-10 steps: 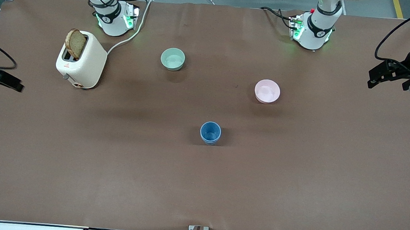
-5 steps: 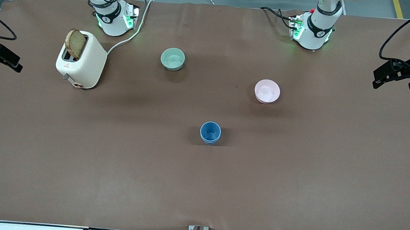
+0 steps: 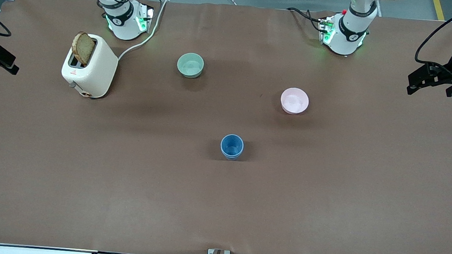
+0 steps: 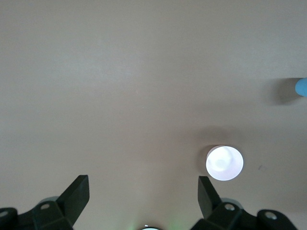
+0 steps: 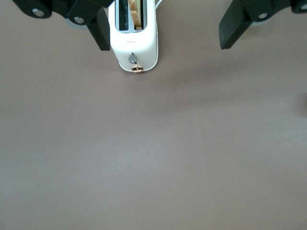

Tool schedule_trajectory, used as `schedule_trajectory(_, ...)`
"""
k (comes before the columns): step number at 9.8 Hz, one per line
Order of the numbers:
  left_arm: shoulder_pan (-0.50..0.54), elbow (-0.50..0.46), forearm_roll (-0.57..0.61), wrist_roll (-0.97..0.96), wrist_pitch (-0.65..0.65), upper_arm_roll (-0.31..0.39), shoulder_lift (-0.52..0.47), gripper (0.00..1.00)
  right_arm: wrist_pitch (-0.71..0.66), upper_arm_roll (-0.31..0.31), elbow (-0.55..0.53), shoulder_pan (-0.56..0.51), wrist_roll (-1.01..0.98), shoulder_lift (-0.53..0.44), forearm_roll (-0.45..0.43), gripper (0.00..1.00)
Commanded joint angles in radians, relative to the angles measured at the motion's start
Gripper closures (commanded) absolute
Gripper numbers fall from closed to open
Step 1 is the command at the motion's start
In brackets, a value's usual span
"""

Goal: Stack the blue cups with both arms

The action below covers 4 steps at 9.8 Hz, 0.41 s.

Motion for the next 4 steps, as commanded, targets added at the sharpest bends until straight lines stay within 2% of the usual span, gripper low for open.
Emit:
schedule_trajectory(1,-0.002,-0.009,-0.028,-0.001,-0.021,0.000,0.023,0.00,-0.045,0.003,0.073,-0.010,-0.032,0.041,-0.010,0.00)
schedule_trajectory(4,-0.001,-0.006,-0.023,-0.001,-0.036,0.003,0.021,0.00,-0.047,0.003,0.067,-0.005,-0.021,0.043,-0.007,0.00)
